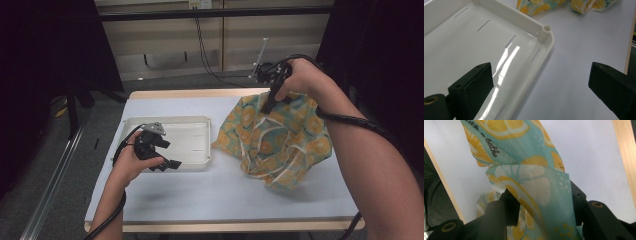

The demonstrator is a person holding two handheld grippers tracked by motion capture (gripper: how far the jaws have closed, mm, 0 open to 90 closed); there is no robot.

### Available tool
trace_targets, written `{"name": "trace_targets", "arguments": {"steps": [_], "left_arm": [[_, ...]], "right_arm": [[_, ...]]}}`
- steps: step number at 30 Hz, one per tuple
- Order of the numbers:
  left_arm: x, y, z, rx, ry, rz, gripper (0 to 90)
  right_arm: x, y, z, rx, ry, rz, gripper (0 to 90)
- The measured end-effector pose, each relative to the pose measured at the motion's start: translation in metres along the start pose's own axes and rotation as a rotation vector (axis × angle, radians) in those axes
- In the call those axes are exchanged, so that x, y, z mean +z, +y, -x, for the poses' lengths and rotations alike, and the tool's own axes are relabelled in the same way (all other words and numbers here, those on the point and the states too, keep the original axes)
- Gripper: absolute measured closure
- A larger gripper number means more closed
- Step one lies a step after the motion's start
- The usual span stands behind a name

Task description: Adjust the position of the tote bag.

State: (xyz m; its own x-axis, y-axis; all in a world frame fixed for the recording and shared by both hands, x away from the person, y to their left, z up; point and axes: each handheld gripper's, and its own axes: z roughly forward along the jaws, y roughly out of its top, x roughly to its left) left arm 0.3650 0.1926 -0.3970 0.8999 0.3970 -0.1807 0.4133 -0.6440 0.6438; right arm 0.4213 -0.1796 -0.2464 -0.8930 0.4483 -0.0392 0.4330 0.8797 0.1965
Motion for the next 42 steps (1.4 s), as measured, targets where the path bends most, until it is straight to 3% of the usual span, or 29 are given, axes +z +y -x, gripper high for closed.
{"name": "trace_targets", "arguments": {"steps": [1, 2, 3, 7, 8, 9, 11, 13, 15, 16, 17, 18, 21, 23, 26, 27, 28, 32, 33, 35, 39, 40, 41, 42], "left_arm": [[0.0, 0.0, 0.0, -0.002, -0.002, 0.001, 5.5], [0.0, 0.0, 0.001, -0.002, 0.003, -0.003, 5.5], [0.0, 0.001, 0.0, -0.003, -0.001, 0.0, 5.5], [0.001, 0.001, 0.0, 0.004, 0.004, -0.004, 5.5], [0.001, 0.001, -0.001, 0.004, -0.022, -0.015, 5.5], [0.001, 0.001, -0.001, 0.006, -0.023, -0.019, 5.5], [0.003, 0.001, 0.0, 0.003, 0.008, -0.021, 5.5], [0.002, 0.001, 0.0, 0.005, 0.008, -0.02, 5.5], [0.002, 0.0, -0.002, 0.005, 0.001, -0.015, 5.5], [0.002, 0.0, -0.002, 0.005, 0.001, -0.015, 5.5], [0.001, 0.0, -0.001, 0.001, 0.011, -0.006, 5.5], [0.001, 0.0, -0.001, 0.002, 0.009, -0.006, 5.5], [0.001, 0.001, -0.001, 0.006, -0.004, -0.01, 5.5], [0.001, 0.001, -0.001, 0.006, 0.0, -0.008, 5.5], [0.002, 0.0, -0.001, 0.006, -0.005, -0.007, 5.5], [0.002, 0.0, -0.001, 0.006, -0.005, -0.007, 5.5], [0.001, 0.0, -0.001, 0.008, -0.02, -0.016, 5.5], [0.002, 0.0, 0.0, 0.008, -0.001, -0.011, 5.5], [0.002, 0.0, 0.0, 0.005, -0.003, -0.01, 5.5], [0.003, 0.001, 0.001, 0.0, -0.003, -0.01, 5.5], [0.005, 0.002, 0.002, 0.003, -0.003, -0.018, 5.5], [0.005, 0.002, 0.001, 0.001, -0.022, -0.022, 5.5], [0.007, 0.003, 0.002, 0.008, 0.007, -0.024, 5.5], [0.007, 0.003, 0.002, 0.008, 0.007, -0.024, 5.5]], "right_arm": [[-0.002, -0.004, 0.002, 0.031, 0.006, 0.018, 58.8], [-0.002, -0.004, 0.002, 0.031, 0.006, 0.018, 58.8], [-0.001, -0.007, 0.002, 0.018, -0.007, 0.017, 68.1], [0.001, -0.008, 0.002, -0.001, -0.036, 0.01, 83.7], [0.001, -0.008, 0.002, -0.001, -0.036, 0.01, 83.7], [0.002, -0.008, 0.002, -0.03, -0.038, -0.004, 89.9], [0.002, -0.007, 0.0, -0.059, -0.029, -0.01, 90.0], [0.001, -0.007, 0.0, -0.081, -0.016, -0.017, 90.0], [-0.003, -0.006, -0.003, -0.154, 0.01, -0.039, 90.0], [-0.003, -0.006, -0.003, -0.154, 0.01, -0.039, 90.0], [-0.004, -0.005, -0.004, -0.2, 0.022, -0.039, 90.0], [-0.003, -0.005, -0.004, -0.203, 0.023, -0.033, 90.0], [-0.002, -0.005, -0.002, -0.174, -0.018, -0.018, 87.3], [-0.002, -0.005, -0.002, -0.117, -0.023, -0.01, 75.3], [-0.002, -0.007, -0.002, -0.075, -0.02, 0.0, 62.7], [-0.002, -0.007, -0.002, -0.075, -0.02, 0.0, 62.7], [-0.003, -0.008, -0.002, -0.045, -0.017, 0.004, 62.7], [-0.01, -0.013, -0.001, -0.029, -0.023, 0.021, 59.3], [-0.015, -0.015, 0.0, 0.012, -0.039, 0.017, 54.5], [-0.019, -0.018, -0.001, 0.041, -0.047, 0.026, 48.9], [-0.023, -0.023, -0.002, 0.068, -0.051, 0.029, 45.9], [-0.024, -0.026, -0.002, 0.077, -0.05, 0.031, 45.1], [-0.025, -0.03, -0.002, 0.094, -0.054, 0.023, 42.9], [-0.025, -0.03, -0.002, 0.094, -0.054, 0.023, 42.9]]}}
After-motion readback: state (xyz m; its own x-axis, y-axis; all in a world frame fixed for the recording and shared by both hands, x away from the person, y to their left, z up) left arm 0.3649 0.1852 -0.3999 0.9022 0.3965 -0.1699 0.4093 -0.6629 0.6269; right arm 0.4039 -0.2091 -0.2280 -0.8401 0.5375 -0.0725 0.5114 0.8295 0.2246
